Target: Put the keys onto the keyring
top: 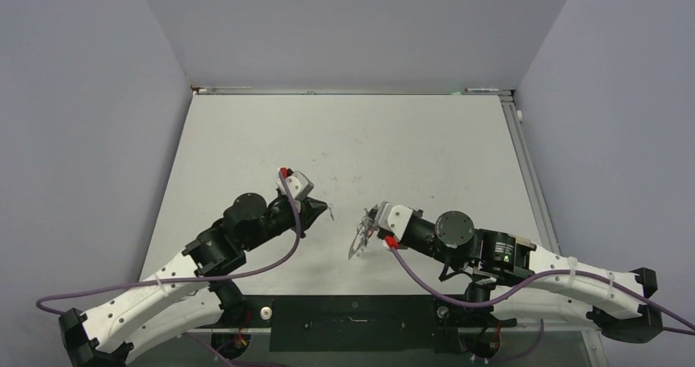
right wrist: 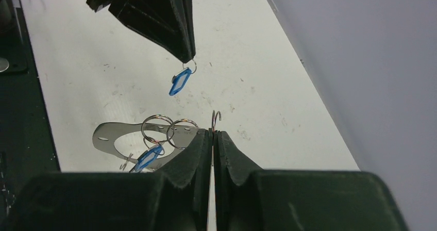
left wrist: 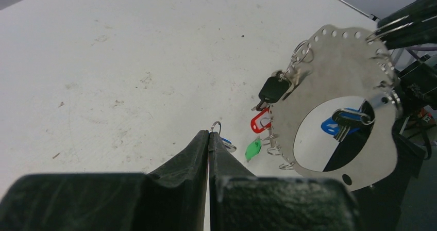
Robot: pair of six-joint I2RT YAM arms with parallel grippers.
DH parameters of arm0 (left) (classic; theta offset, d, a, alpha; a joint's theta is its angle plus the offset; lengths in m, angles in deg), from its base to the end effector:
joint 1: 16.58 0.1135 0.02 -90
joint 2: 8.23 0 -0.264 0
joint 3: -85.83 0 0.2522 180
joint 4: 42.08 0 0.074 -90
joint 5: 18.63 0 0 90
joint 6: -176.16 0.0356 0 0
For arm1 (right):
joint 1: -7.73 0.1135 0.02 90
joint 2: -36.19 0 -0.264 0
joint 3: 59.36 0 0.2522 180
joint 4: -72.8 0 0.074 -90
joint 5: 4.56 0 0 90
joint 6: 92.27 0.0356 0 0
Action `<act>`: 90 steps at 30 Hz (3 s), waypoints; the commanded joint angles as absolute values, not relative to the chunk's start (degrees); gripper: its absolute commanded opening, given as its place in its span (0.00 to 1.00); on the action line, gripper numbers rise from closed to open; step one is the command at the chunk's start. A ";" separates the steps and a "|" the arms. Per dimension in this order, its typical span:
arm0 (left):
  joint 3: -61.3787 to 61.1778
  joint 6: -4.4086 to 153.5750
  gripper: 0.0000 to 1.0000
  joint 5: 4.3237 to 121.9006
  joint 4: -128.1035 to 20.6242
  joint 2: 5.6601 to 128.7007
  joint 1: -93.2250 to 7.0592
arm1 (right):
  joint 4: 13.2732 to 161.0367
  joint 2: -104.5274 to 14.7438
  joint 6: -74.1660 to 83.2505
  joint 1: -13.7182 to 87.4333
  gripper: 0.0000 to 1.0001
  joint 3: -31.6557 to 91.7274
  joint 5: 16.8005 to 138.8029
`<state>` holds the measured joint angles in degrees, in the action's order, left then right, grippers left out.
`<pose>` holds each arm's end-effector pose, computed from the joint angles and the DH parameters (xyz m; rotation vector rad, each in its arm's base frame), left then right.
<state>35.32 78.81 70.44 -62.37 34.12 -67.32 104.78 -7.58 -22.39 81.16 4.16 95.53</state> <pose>0.1145 -0.1410 0.3041 0.6929 1.7089 -0.7364 0.0554 0.1643 0.3582 -1.2274 1.3300 0.5107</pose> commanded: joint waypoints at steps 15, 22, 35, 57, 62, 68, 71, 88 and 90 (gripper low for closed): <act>25.57 95.26 0.00 71.53 -78.57 22.37 -68.04 | 94.65 -15.68 -42.25 81.53 0.05 5.72 76.49; 31.00 97.85 0.00 66.12 -71.01 19.70 -67.92 | 97.06 -20.18 -45.22 81.52 0.05 8.00 75.34; 37.35 93.49 0.00 57.81 -64.48 15.90 -61.76 | 95.01 -19.36 -46.66 79.70 0.05 3.86 66.37; 40.58 91.28 0.00 42.50 -60.33 18.73 -60.63 | 93.73 -16.87 -42.70 74.58 0.05 0.90 57.20; 40.95 90.83 0.00 40.55 -59.72 19.57 -61.49 | 93.00 -17.64 -42.40 73.52 0.05 1.05 55.61; 41.13 90.73 0.00 41.35 -59.88 20.03 -62.37 | 92.63 -18.46 -41.79 72.79 0.05 1.43 53.85; 41.04 90.56 0.00 41.03 -59.89 20.07 -62.30 | 92.34 -18.61 -41.60 72.53 0.05 1.30 53.33; 41.68 88.38 0.00 38.03 -57.33 20.28 -62.37 | 90.72 -19.94 -40.00 71.45 0.05 0.98 50.87; 41.66 88.25 0.00 37.47 -57.38 20.71 -62.37 | 90.54 -19.97 -39.98 71.40 0.05 0.91 50.88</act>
<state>41.94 89.28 39.50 -60.93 20.13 -62.03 96.01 -19.84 -40.36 71.85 0.55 53.80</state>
